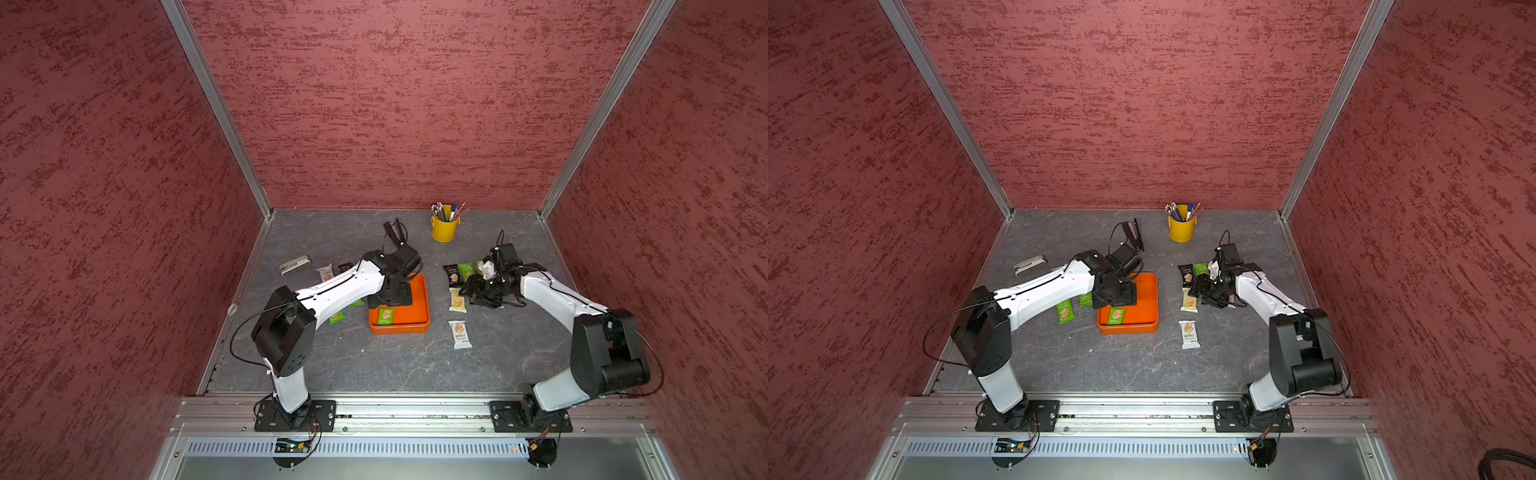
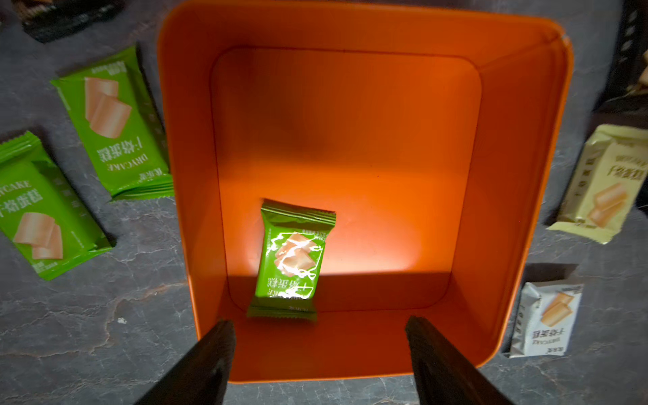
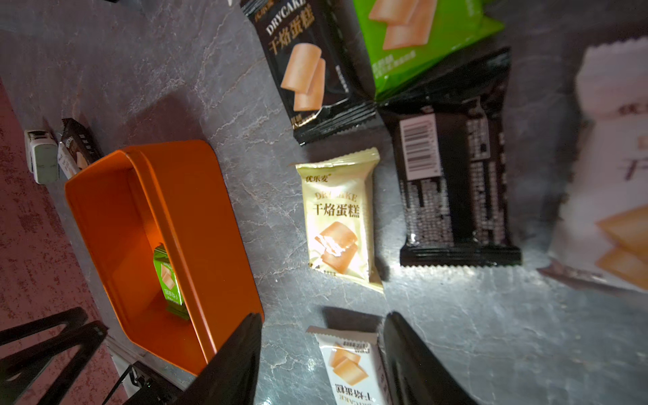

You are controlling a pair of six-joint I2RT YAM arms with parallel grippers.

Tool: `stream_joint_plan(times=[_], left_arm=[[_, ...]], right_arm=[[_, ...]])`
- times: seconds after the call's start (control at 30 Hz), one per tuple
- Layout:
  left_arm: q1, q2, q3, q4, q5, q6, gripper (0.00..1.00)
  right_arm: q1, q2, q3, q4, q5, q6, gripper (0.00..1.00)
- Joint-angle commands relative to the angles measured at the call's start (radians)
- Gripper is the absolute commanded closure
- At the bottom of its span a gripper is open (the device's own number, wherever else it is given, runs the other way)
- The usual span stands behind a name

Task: Take the cookies out of the storage box
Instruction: Pick up the cookie from the storage box.

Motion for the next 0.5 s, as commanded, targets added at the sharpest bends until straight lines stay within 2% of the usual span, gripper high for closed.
stream_joint_plan(times=[0.0, 0.47], left_arm=[[-0.001, 0.028, 0.016, -0.013, 0.015, 0.034, 0.17], [-0.003, 0.143, -0.009, 0.026, -0.008, 0.031, 0.15]], right_arm=[[-0.012, -0.024, 0.001, -0.001, 0.005, -0.036, 0.39], [-0.023, 0.012, 0.049, -0.046, 0.029, -0.051, 0.39]])
